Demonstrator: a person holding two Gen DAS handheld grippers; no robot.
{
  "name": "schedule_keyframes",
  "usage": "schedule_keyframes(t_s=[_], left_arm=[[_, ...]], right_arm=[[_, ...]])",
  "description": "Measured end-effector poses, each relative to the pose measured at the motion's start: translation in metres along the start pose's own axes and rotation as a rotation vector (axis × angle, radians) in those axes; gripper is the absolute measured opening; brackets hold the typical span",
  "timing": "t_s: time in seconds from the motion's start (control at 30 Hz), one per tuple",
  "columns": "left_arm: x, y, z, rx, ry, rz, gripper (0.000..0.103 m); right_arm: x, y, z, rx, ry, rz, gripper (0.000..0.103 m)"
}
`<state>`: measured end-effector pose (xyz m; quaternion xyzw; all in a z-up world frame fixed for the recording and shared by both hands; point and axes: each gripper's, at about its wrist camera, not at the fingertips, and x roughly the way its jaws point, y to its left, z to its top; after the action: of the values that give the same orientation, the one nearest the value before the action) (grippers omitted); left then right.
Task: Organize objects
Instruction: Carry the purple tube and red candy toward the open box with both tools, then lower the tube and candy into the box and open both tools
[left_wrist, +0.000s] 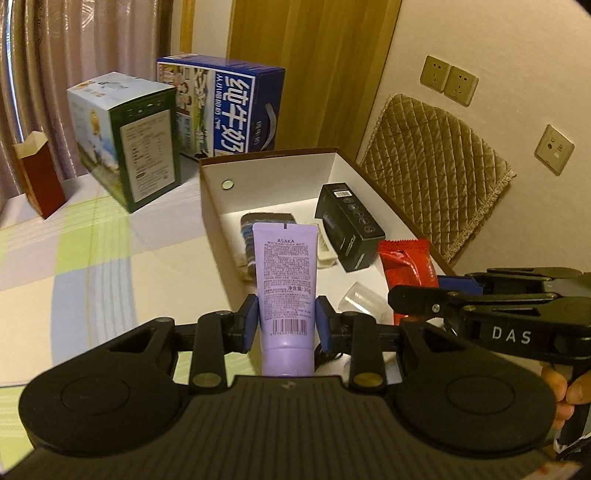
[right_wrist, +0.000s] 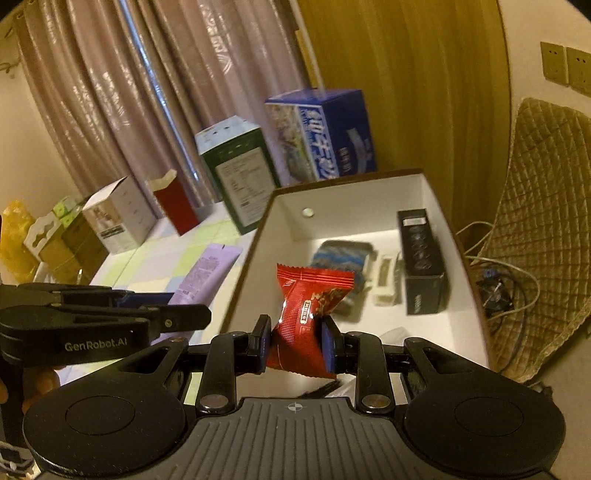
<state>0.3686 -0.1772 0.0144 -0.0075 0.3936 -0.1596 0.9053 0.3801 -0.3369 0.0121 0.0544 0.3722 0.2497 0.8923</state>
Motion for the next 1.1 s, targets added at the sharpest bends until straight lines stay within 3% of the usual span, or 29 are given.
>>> schedule_keyframes(t_s=[0.43, 1.1], left_arm=[[0.073, -0.021, 0.026, -0.006, 0.071, 0.032, 0.028], [0.149, -0.008, 0.047, -0.026, 0.155, 0.079, 0.028]], right_arm=[[0.048, -0.043, 0.023, -0.007, 0.061, 0.001, 0.025], [0.097, -0.073, 0.036, 0.027, 0.131, 0.021, 0.025]])
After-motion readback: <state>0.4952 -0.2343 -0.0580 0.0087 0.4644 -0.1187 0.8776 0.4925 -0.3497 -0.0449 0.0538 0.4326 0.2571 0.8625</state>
